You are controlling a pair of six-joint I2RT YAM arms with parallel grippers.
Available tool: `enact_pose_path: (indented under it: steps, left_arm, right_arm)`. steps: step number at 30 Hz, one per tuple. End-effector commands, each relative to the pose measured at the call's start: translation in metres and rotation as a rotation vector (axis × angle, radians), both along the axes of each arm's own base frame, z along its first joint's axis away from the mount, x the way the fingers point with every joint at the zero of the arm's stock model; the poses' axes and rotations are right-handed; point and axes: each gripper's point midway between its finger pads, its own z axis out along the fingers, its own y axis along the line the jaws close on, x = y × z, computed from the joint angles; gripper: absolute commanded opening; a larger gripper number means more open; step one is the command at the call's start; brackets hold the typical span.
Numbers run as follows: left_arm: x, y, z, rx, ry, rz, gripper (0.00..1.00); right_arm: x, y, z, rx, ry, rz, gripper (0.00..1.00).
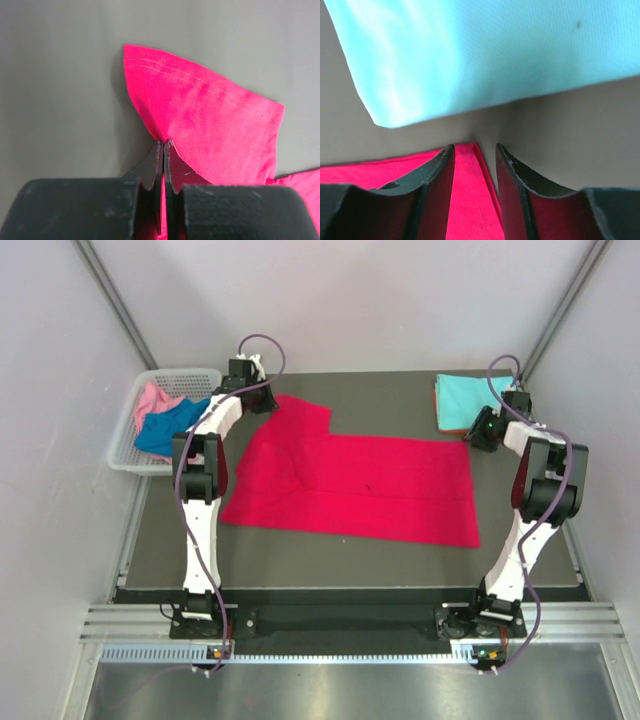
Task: Fold and stack the t-shirts
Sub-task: Fold the tshirt
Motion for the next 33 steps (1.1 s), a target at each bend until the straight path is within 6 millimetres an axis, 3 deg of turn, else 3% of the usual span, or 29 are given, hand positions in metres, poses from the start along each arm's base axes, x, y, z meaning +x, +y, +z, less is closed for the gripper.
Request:
enact_pose_path:
  steps: [1,20,33]
  left_arm:
    - [0.011,-0.002,0.066,-0.024,-0.143,-0.011,0.00]
    - [0.003,-0.004,0.054,-0.071,-0.100,0.023,0.00]
    - [-0.007,0.003,0.059,-0.039,-0.077,0.046,0.00]
  right_arm:
    - [0.006,-0.003,-0.011,-0.001,0.007,0.000,0.38]
    - [-0.003,0.006,-0.003,0.018,-0.019,0.020,0.29]
    - [0.000,0.003,-0.001,0.009,-0.018,0.007,0.00]
